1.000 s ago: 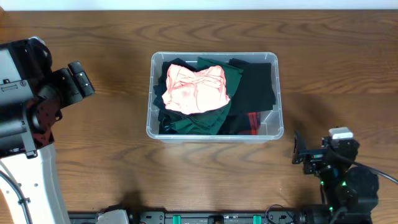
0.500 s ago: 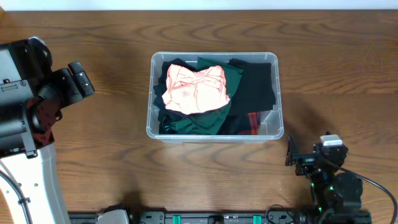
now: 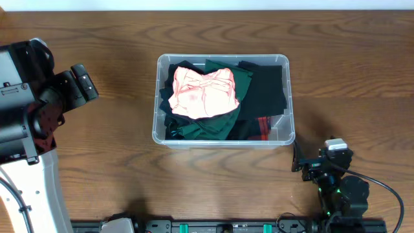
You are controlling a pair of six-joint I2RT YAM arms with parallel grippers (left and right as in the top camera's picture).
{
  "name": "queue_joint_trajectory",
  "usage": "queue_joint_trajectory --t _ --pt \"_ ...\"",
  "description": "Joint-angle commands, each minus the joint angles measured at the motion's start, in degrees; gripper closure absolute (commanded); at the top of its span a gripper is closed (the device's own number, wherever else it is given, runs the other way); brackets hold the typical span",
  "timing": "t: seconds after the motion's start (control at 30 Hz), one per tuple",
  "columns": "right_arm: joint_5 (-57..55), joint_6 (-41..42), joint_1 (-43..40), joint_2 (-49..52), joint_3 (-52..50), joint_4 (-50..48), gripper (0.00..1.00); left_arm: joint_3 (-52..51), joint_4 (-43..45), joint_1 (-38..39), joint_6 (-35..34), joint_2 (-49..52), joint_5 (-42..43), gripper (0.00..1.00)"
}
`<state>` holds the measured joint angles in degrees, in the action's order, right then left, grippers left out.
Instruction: Pack container
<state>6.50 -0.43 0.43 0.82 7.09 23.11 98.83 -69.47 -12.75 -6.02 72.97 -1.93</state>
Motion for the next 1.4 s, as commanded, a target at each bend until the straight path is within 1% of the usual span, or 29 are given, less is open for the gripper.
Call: queue_joint_trajectory --t 0.0,0.8,0.97,1.03,1.13,1.2,1.3,1.37 --pt "1.5 0.8 -0.4 -0.5 -0.2 0.3 0.01 0.0 -0.2 -0.3 -0.3 0.0 -0.7 0.02" --pt "1.5 0.8 -0.4 -0.5 -0.2 0.3 0.01 -0.1 -0.2 -0.2 -0.3 0.0 -0.7 0.02" --pt "1.5 0.8 -0.4 -0.5 -0.2 0.3 0.01 -1.6 -0.2 0.1 0.1 -4.2 0.4 0.02" --pt "1.5 0.8 -0.4 -0.5 -0.2 0.3 0.01 -3.7 2.4 0.9 0.4 -7.0 2.5 0.02" --pt "1.5 0.8 -0.4 -0.5 -0.2 0.3 0.01 -9.9 9.7 2.4 5.2 -11.9 7.0 0.02" --pt "1.5 0.8 -0.4 -0.5 -0.2 0.3 0.01 -16.5 16.7 3.1 8.0 -15.8 10.1 0.02" --pt "1.5 0.8 -0.4 -0.5 -0.2 0.3 0.01 -27.3 26.9 3.3 8.2 -21.8 12.9 0.02" --pt "1.5 0.8 -0.4 -0.5 -0.2 0.3 0.01 -33.7 31.6 3.3 8.1 -25.5 14.7 0.02"
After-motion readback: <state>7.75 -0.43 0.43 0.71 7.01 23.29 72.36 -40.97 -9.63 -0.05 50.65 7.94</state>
